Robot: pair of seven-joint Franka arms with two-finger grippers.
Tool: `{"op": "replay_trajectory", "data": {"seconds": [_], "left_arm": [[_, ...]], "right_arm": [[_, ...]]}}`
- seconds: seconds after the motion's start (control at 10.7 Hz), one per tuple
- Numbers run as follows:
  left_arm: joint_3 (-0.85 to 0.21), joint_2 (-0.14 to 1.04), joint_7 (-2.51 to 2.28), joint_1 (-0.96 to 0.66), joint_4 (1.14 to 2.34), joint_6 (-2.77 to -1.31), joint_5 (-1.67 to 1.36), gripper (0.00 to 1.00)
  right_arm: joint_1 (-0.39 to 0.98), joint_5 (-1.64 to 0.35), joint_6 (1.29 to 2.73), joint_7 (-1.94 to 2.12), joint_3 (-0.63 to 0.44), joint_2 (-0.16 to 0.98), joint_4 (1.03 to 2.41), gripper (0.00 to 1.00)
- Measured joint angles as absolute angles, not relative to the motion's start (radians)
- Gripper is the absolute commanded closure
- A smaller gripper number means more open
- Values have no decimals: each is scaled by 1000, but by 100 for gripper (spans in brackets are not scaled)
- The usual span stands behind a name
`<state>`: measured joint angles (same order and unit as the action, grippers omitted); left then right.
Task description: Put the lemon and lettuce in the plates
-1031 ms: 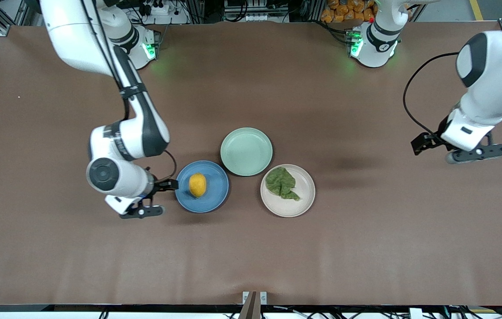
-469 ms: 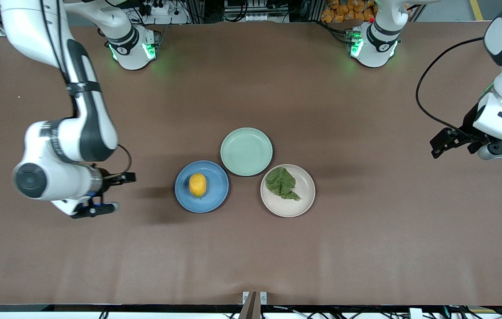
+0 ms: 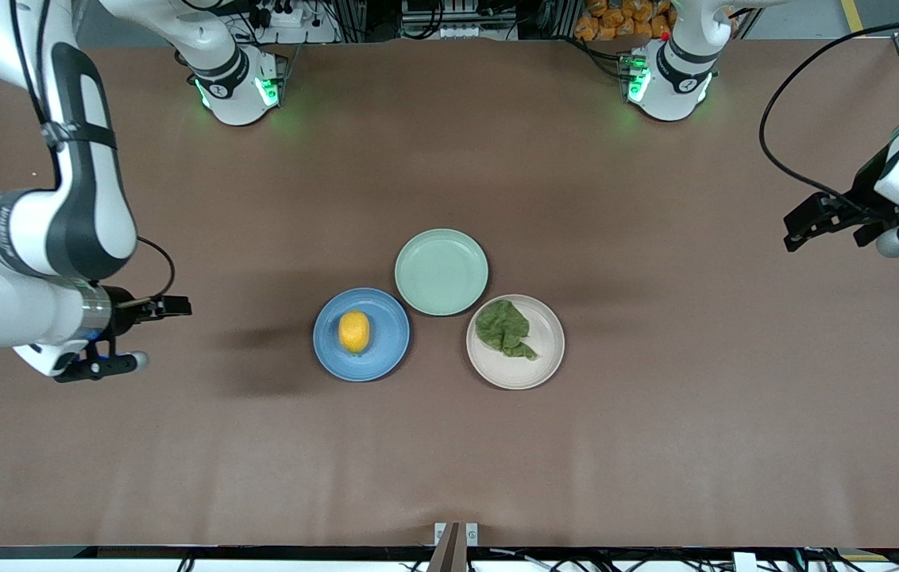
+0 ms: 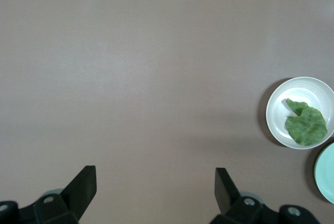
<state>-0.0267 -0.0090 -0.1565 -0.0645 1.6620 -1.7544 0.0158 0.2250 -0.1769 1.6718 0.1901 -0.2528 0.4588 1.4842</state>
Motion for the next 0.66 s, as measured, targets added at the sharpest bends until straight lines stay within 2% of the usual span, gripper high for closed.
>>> {"op": "replay_trajectory", "data": {"seconds": [0.38,0.66], "left_arm": [[-40,-2,-156,-69,1573,-1668,15,0],[-44,6,-156,-73,1559,-1620,2,0]], "right_arm": [[185,-176,1658,190,-254,368,1541,0],[158,-176,1659,191,-252,256,1627,0]]}}
